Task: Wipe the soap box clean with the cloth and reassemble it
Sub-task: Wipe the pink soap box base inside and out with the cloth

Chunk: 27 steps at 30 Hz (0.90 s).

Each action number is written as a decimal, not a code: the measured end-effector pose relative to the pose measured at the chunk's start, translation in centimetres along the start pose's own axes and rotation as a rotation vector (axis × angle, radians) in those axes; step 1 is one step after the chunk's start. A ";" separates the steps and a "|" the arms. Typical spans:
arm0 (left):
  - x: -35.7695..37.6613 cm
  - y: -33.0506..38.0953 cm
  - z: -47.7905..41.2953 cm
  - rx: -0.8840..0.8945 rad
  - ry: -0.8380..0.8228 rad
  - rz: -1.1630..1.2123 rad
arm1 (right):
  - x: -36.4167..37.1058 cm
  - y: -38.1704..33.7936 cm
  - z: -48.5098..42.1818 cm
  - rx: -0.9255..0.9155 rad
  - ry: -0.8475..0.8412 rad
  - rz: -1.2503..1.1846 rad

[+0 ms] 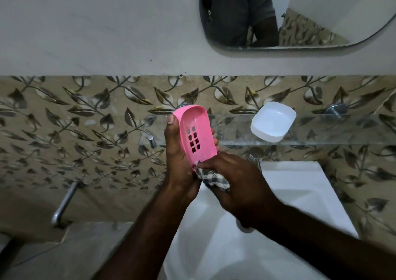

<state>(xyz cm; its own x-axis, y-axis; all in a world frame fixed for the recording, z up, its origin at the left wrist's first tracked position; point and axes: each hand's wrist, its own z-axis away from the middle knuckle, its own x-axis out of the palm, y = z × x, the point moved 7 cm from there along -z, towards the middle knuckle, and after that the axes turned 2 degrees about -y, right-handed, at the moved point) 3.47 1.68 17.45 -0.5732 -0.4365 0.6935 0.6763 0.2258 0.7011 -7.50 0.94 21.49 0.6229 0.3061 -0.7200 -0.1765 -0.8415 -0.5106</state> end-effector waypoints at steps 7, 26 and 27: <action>0.5 -0.2 -0.3 -0.007 -0.006 -0.012 | -0.6 0.6 0.0 0.165 0.178 -0.077; 1.4 0.1 -0.6 0.056 -0.049 0.002 | -1.6 2.5 -0.4 -0.020 0.039 0.115; 1.4 0.0 -0.7 0.057 -0.055 0.006 | -1.6 2.5 -0.3 0.016 0.074 0.093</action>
<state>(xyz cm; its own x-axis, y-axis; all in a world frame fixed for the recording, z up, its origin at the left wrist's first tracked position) 2.98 0.48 18.33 -0.5945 -0.3871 0.7048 0.6535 0.2781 0.7040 -8.69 -1.81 21.52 0.6577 0.1924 -0.7283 -0.2482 -0.8575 -0.4507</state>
